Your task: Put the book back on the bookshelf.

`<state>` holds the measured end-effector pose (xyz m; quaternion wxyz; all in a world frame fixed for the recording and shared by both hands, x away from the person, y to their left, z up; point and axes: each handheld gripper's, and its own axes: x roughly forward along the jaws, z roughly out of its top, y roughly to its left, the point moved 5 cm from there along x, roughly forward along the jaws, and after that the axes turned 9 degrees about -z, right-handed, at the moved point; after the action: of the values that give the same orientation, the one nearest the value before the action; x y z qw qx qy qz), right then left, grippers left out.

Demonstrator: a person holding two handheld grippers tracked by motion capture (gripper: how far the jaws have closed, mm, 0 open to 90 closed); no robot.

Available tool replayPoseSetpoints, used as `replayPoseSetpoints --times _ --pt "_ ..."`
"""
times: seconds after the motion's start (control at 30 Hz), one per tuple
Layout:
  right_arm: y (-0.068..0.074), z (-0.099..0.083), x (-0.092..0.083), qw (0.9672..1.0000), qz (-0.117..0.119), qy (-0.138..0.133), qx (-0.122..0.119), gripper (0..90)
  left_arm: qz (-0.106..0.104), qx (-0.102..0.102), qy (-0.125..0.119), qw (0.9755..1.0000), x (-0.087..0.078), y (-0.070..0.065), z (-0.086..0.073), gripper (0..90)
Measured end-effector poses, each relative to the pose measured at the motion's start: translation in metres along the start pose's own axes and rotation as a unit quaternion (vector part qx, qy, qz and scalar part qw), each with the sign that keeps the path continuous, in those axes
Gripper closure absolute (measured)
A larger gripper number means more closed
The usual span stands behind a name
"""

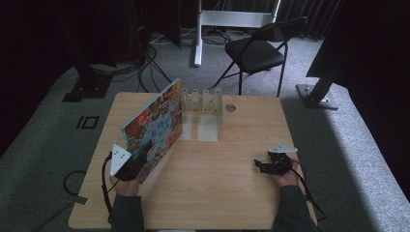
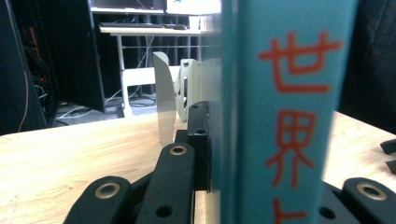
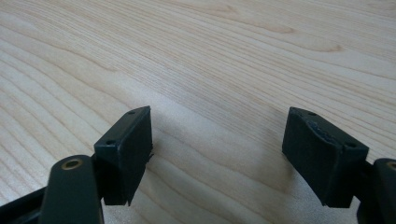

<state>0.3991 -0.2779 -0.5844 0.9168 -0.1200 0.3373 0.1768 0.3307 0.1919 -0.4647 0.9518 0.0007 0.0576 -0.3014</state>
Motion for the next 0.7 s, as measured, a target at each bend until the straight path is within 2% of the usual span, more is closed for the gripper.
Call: replayPoseSetpoints --times 0.07,0.27,0.7 --pt "0.0 0.0 0.0 1.0 0.0 0.0 0.0 24.1 0.008 -0.006 -0.002 1.0 0.003 0.0 0.0 80.8" --pt "0.0 0.0 0.0 1.0 0.0 0.0 0.0 24.1 0.025 -0.005 0.0 0.9997 0.011 -0.002 0.002 80.8" --pt "0.0 0.0 0.0 1.0 0.0 0.0 0.0 24.0 0.035 -0.006 -0.004 0.9994 0.02 -0.001 0.008 80.8"
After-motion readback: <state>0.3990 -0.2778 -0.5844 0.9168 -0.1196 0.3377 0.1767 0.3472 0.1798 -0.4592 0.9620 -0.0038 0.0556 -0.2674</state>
